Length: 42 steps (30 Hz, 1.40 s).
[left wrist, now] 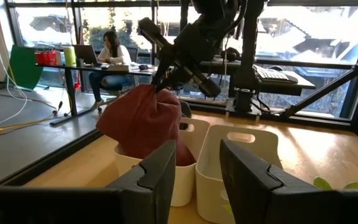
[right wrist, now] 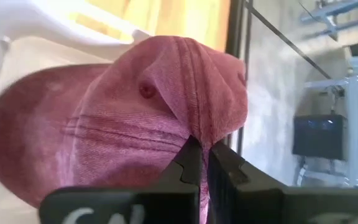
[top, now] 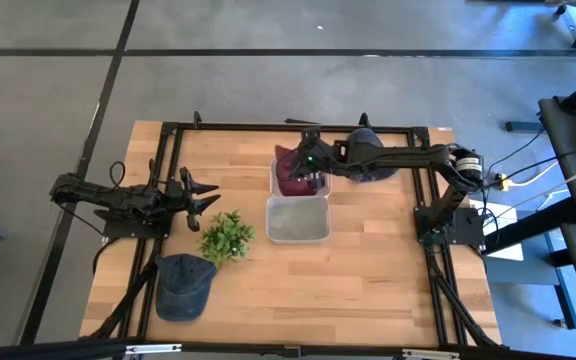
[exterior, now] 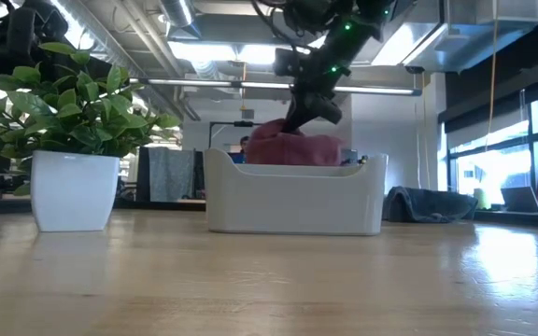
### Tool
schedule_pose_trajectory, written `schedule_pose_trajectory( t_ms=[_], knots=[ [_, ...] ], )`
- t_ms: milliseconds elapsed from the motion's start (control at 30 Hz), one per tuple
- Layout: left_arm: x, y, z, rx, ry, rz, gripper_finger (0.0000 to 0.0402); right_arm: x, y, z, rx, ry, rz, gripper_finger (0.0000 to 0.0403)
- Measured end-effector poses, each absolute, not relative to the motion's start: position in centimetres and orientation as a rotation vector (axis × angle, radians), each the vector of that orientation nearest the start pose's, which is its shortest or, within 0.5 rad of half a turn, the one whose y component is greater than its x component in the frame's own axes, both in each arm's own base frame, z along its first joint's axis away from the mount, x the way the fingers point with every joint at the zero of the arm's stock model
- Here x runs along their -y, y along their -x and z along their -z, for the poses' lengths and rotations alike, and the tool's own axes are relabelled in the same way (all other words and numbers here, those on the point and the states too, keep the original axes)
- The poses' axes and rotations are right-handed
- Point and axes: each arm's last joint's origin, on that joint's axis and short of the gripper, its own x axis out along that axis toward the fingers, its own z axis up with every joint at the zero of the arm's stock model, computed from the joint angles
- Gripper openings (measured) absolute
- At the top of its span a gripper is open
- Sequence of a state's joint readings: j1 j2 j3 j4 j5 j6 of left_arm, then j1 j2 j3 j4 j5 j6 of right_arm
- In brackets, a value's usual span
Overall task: Pick & Place hat
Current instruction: Put the red cap into the white bin, then put the blue cap into the gray bin
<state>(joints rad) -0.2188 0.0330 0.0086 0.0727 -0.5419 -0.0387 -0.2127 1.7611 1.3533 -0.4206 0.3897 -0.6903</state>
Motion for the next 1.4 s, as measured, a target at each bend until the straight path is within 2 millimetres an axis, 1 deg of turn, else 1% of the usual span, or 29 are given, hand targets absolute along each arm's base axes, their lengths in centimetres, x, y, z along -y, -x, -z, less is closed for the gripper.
schedule_pose_trajectory(
  t_ms=[133,233,333,433,533,600,700,800,867,933,1033,1133,1233,1367,1400],
  knots=[
    [0.6,-9.6,-17.1,0.051,0.056,-0.322,0.0121,9.1,-37.2,-25.1,-0.982,0.689,0.222,0.0017],
    [0.6,-9.6,-17.1,0.051,0.056,-0.323,0.0121,9.1,-37.3,-25.1,-0.98,0.687,0.218,0.0033],
    [0.6,-9.6,-17.1,0.051,0.056,-0.322,0.0121,9.1,-37.3,-25.1,-0.98,0.687,0.219,0.0061],
    [0.6,-9.6,-17.1,0.051,0.056,-0.322,0.0121,9.1,-37.2,-25.3,-0.977,0.685,0.225,0.0098],
    [0.6,-9.6,-17.1,0.051,0.056,-0.323,0.0121,9.1,-37.1,-25.4,-1.001,0.71,0.287,0.0133],
    [0.6,-9.6,-17.1,0.051,0.056,-0.322,0.0121,9.0,-37.2,-25.9,-1.017,0.74,0.36,0.015],
    [0.6,-9.6,-17.1,0.051,0.057,-0.322,0.0121,8.5,-37.3,-27.2,-1.015,0.759,0.443,0.0166],
    [0.6,-9.6,-17.1,0.052,0.058,-0.322,0.0121,7.6,-37.2,-28.4,-1.013,0.685,0.483,0.0172],
    [0.6,-9.6,-17.1,0.052,0.061,-0.322,0.0121,7.1,-36.7,-28.8,-1.027,0.597,0.479,0.0173],
    [0.6,-9.6,-17.1,0.052,0.06,-0.322,0.0121,6.7,-35.8,-29.3,-1.027,0.486,0.483,0.0173],
    [0.6,-9.6,-17.1,0.052,0.06,-0.322,0.0121,6.4,-33.7,-30.2,-1.02,0.313,0.519,0.0174],
    [0.6,-9.6,-17.1,0.052,0.059,-0.323,0.0121,6.3,-31.1,-30.8,-0.997,0.145,0.611,0.0174],
    [0.6,-9.6,-17.1,0.052,0.056,-0.334,0.0121,6.2,-28.3,-31.0,-0.904,-0.063,0.752,0.0174],
    [0.5,-9.6,-17.1,0.052,0.057,-0.357,0.0121,6.0,-24.3,-29.8,-0.724,-0.345,1.014,0.0174],
    [0.5,-9.6,-17.1,0.052,0.057,-0.364,0.0121,5.8,-23.4,-29.3,-0.668,-0.443,1.065,0.0174]
  ],
)
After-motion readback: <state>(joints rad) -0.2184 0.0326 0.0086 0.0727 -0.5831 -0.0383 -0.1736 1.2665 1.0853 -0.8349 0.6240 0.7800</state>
